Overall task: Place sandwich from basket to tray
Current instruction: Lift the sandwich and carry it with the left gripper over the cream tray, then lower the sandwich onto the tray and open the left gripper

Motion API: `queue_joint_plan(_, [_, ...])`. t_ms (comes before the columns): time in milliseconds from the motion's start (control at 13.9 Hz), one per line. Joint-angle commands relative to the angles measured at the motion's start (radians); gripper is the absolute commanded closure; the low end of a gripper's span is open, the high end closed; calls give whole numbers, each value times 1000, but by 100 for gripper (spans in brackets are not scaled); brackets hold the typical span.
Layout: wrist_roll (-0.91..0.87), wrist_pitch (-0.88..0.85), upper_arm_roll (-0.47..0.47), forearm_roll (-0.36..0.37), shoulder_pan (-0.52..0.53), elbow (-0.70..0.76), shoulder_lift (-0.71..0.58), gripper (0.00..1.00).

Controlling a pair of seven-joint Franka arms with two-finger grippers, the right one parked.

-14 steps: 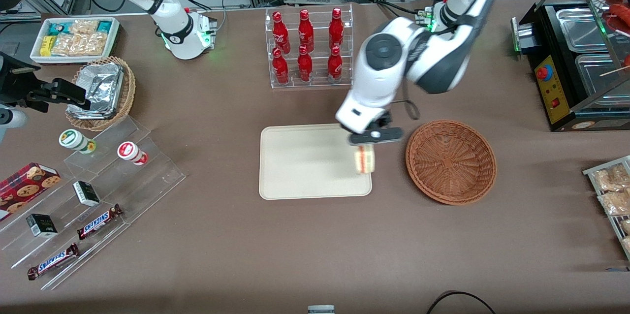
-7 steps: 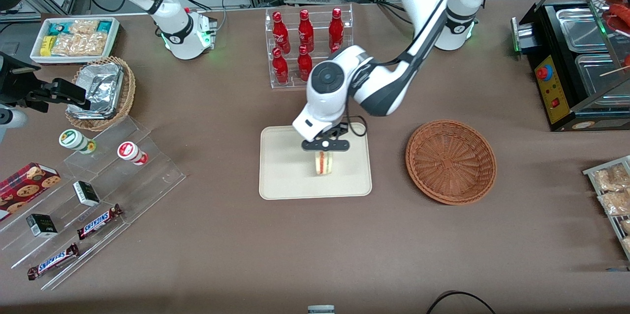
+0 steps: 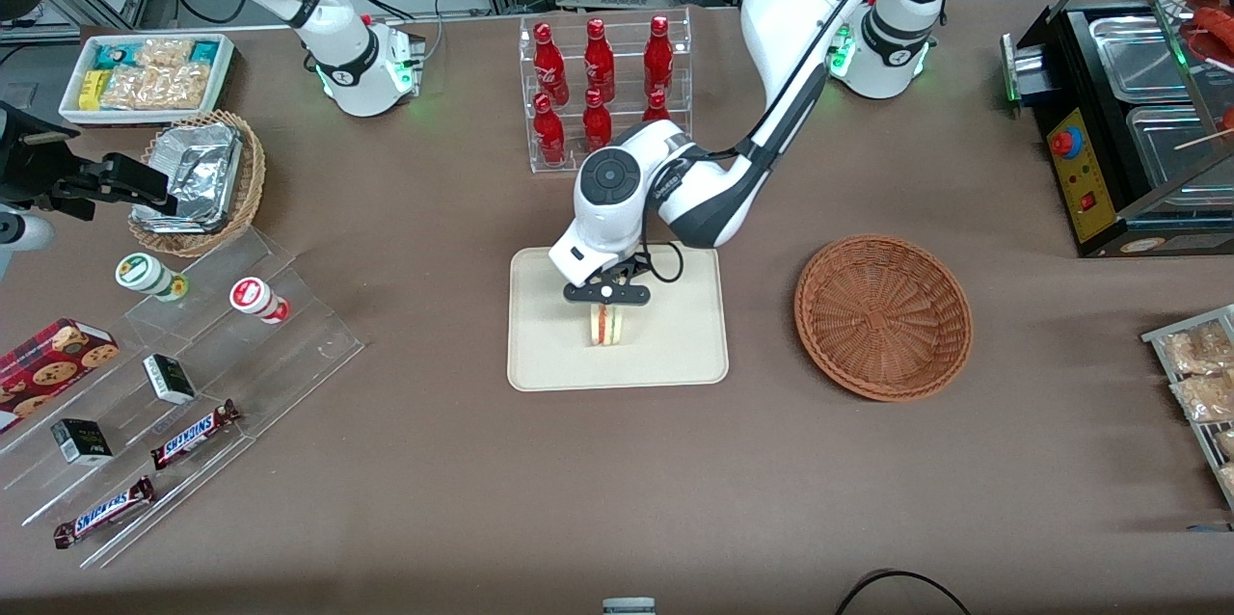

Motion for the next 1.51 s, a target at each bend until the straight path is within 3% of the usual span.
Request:
queue_joint_plan(0, [-28, -11, 11, 39, -17, 32, 17, 100])
queue_joint_plan(144, [-68, -36, 11, 94, -17, 32, 15, 100])
queue_joint_plan(432, [-92, -33, 11, 96, -20, 30, 35, 100])
queue_joint_plan(504, [-94, -31, 11, 96, -20, 32, 40, 70])
queue_joint_plan(576, [-109, -31, 11, 96, -20, 33, 40, 24])
queue_joint_plan(648, [-124, -31, 13, 98, -20, 33, 35, 1])
queue_joint_plan(1008, [-170, -56, 19, 90, -8, 20, -84, 1])
queue_joint_plan(1440, [-253, -206, 163, 78, 6, -71, -377, 1])
